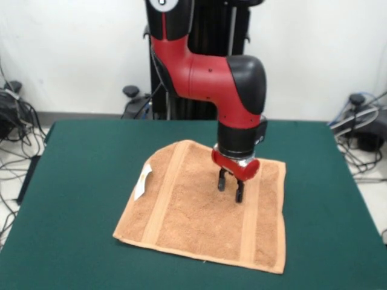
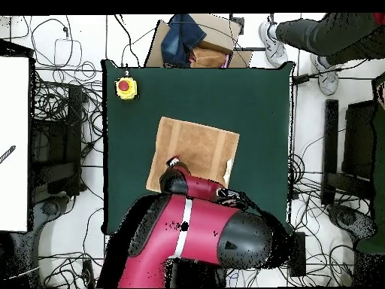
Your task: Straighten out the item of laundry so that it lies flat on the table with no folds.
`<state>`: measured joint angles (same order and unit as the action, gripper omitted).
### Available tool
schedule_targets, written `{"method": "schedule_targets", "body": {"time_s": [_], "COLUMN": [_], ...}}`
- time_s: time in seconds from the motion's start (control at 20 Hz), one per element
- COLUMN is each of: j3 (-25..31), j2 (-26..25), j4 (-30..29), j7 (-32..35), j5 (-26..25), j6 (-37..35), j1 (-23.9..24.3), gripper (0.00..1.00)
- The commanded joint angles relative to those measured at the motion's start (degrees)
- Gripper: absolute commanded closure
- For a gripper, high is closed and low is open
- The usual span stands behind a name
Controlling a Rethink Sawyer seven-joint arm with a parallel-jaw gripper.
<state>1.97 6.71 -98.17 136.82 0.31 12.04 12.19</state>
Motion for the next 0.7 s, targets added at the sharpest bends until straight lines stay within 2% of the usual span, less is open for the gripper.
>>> {"method": "schedule_targets", "body": {"time_s": [0.05,0.45,0.55,0.65,0.7], "j3": [3.95,2.49,1.80,-1.76,-1.99], "j2": [-9.54,-8.81,-8.91,-9.45,-9.87], "j4": [-8.15,-10.96,-10.24,-7.98,-7.13], "j7": [-4.06,-1.27,-1.54,1.29,2.98], "j5": [-6.78,-8.12,-9.19,-8.48,-7.74], "j6": [-17.79,-18.75,-16.83,-8.41,-5.34], "j1": [-3.00,-3.66,-4.39,-8.68,-8.57], "gripper": [0.00,0.00,0.00,0.00,0.00]}}
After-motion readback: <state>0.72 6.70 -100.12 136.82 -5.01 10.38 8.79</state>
